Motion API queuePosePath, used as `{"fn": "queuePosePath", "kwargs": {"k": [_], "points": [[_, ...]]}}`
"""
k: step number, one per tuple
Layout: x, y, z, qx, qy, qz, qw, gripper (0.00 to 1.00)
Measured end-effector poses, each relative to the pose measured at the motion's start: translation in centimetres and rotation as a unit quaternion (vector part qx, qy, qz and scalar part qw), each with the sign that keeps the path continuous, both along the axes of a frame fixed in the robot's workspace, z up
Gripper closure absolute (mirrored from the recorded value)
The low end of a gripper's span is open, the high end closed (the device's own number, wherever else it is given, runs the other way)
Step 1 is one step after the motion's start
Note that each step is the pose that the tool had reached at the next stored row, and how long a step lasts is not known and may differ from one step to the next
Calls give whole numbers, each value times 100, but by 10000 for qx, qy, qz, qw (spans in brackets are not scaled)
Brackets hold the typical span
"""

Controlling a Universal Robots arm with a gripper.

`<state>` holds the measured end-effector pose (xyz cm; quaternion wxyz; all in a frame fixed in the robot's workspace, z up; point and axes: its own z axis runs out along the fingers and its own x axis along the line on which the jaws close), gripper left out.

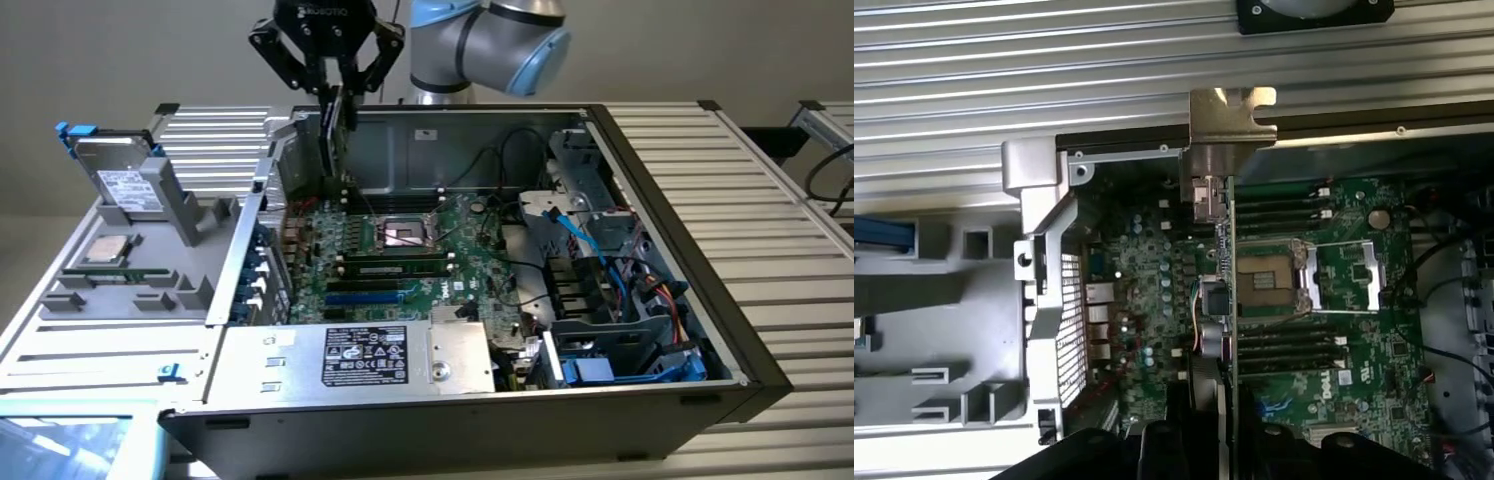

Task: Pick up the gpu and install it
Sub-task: 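Pick up the gpu and move the gpu toward the slot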

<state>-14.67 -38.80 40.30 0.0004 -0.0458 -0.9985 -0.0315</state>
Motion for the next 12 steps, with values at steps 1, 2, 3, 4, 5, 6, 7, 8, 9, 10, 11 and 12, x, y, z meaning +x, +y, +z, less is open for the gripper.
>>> {"fn": "queuePosePath", "kwargs": {"k": [1, 2, 3, 4, 5, 6, 7, 8, 9, 10, 11, 12], "points": [[38, -7, -17, 0, 0, 0, 10000, 71], [79, -14, -34, 0, 0, 0, 10000, 71], [126, -21, -51, 0, 0, 0, 10000, 71], [170, -29, -66, 0, 0, 0, 10000, 71], [216, -37, -81, 0, 0, 0, 10000, 71], [262, -45, -96, 0, 0, 0, 10000, 71], [306, -52, -110, 0, 0, 0, 10000, 71], [351, -59, -123, 0, 0, 0, 10000, 71], [396, -67, -132, 0, 0, 0, 10000, 71], [441, -71, -140, 0, 0, 0, 10000, 71], [486, -73, -149, 0, 0, 0, 10000, 71], [531, -74, -158, 0, 0, 0, 10000, 71]]}}
